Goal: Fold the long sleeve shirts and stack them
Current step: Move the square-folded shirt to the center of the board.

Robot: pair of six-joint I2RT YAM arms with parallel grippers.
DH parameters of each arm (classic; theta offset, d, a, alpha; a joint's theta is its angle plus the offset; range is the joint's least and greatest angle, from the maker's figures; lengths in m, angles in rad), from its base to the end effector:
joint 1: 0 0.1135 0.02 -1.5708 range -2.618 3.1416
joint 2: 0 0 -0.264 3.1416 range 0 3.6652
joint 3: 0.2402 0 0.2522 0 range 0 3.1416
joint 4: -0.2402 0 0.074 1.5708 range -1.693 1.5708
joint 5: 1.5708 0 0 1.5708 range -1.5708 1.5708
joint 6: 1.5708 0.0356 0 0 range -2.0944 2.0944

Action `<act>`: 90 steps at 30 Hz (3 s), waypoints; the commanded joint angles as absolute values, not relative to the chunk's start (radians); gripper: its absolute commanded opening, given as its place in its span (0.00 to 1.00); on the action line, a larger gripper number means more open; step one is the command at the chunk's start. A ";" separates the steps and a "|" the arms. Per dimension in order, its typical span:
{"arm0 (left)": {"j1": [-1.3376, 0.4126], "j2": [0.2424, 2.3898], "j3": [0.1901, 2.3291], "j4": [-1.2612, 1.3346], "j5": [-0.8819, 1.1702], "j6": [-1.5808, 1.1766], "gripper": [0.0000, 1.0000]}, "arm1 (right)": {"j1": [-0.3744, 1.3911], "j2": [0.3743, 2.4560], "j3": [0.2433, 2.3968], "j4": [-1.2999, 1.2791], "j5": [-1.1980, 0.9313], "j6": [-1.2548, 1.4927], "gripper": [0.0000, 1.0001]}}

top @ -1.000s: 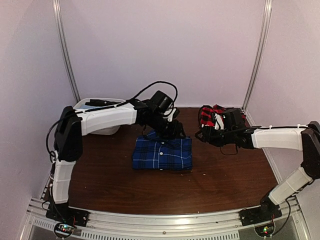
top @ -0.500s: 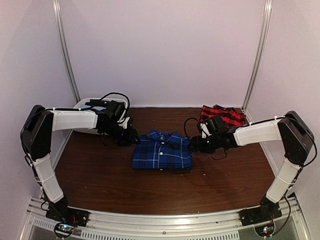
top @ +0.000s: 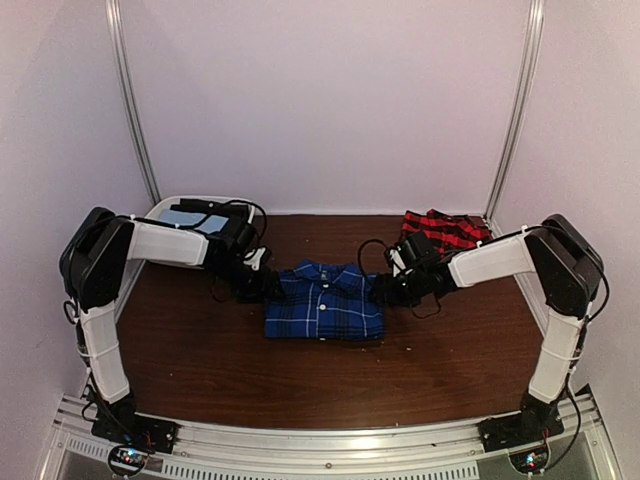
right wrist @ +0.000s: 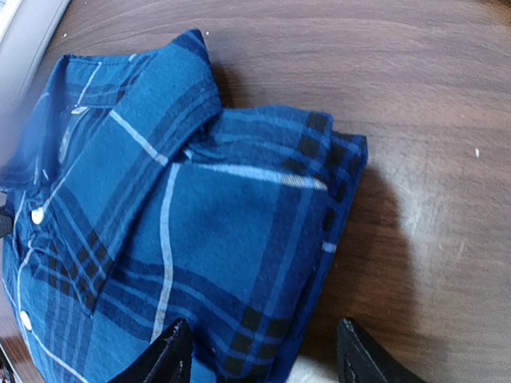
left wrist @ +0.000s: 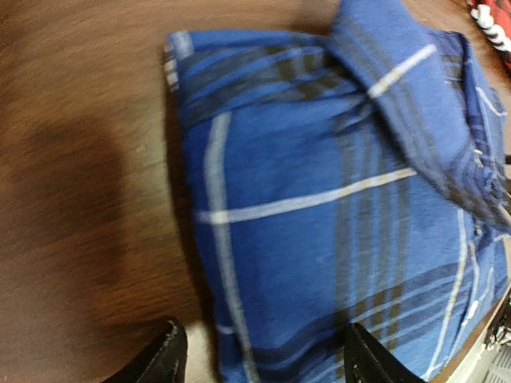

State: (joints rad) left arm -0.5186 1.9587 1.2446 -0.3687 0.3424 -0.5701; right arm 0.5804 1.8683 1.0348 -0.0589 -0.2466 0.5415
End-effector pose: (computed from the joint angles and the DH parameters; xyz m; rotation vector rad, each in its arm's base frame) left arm 0.3369 -0.2060 0.1478 0.0484 2.7994 -0.7744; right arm 0.3085 0.2127 0.1404 -0.1637 2.5885 0.7583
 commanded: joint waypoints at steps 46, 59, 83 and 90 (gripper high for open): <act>-0.495 1.555 0.953 -0.500 0.303 -0.605 0.44 | 0.805 1.636 1.030 -0.244 -0.090 0.505 0.30; -0.627 1.652 1.133 -0.467 0.315 -0.649 0.39 | 0.931 1.724 0.908 -0.218 -0.120 0.562 0.15; -0.685 1.904 1.122 -0.295 0.343 -0.689 0.35 | 0.958 1.632 1.029 -0.272 -0.106 0.574 0.38; -0.617 1.835 1.027 -0.324 0.326 -0.627 0.35 | 0.764 1.579 1.040 -0.295 -0.078 0.505 0.41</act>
State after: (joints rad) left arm -0.6640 1.8698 1.0912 -0.2607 0.3889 -0.6815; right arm 0.8684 1.6028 1.0149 -0.2604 -0.1268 0.5579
